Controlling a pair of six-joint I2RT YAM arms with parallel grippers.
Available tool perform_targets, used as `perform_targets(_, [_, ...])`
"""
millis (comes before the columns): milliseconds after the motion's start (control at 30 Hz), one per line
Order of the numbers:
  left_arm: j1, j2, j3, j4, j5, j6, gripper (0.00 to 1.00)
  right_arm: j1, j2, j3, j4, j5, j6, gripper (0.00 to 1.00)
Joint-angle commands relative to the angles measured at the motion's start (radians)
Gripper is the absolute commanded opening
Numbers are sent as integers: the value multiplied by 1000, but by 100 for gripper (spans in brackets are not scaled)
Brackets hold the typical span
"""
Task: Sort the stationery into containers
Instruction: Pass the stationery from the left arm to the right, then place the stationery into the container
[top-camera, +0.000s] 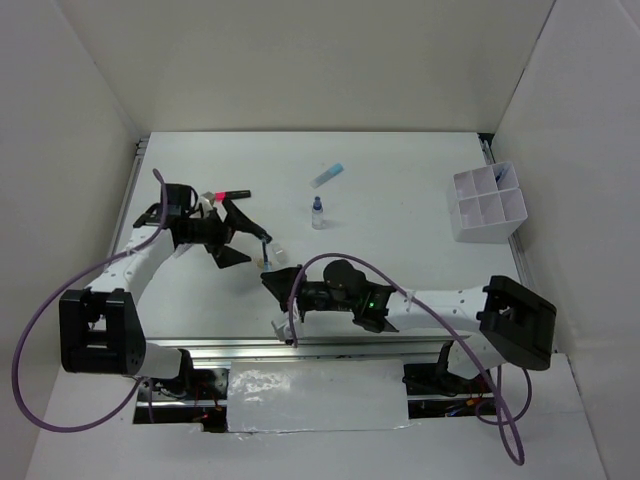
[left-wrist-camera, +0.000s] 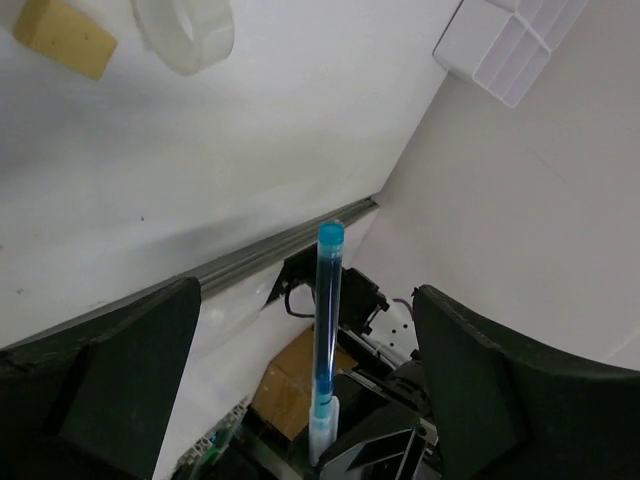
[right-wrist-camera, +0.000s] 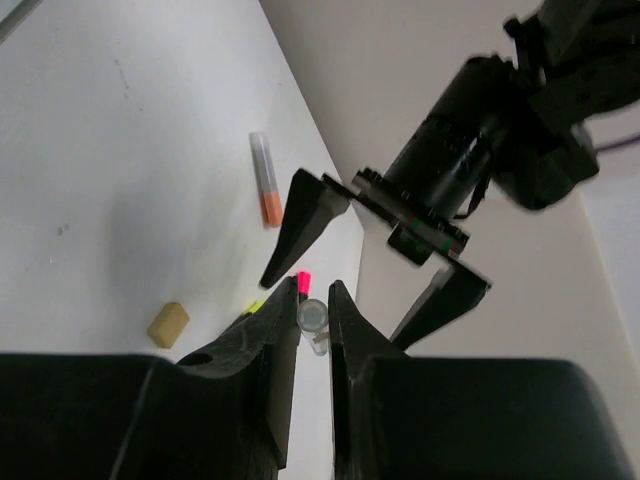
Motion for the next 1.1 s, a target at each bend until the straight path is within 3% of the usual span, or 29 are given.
perform_targets(0, [70,-5,150,-66,-11,137,99,-10,-117,35,8,67,168,0])
perform_targets(67, [127,29,248,-126,-13,208,99,-35,-194,81,-108,143,322,0])
perform_targets(133, [164,40,292,-141,-23,242,99,-84,-252,190,-293,187,607,0])
perform_targets(200, [207,28,313,-117,-40,279,99,-200,-272,303,-400,250,910,0])
perform_targets(300, [216,-43,283,-47,-113,346,99,-453,-312,403,-610,264,1184,0])
perform_targets(367, [190,-80,248,-8,-160,408,99,-588,-323,426,-658,254,1241,0])
perform_targets(500, [109,-161,215,65,-239,483,99,-1040,-306,520,-748,170,1350,0])
perform_targets(600, [41,-183,203,96,-292,491,99,-1278,-230,580,-758,141,1358,0])
perform_targets(733, [0,-186,194,128,-318,469,99,-1429,-139,659,-756,161,1369,0])
perform_targets(1067, [-28,-180,175,150,-368,460,99,-1534,108,888,-739,305,1423,0])
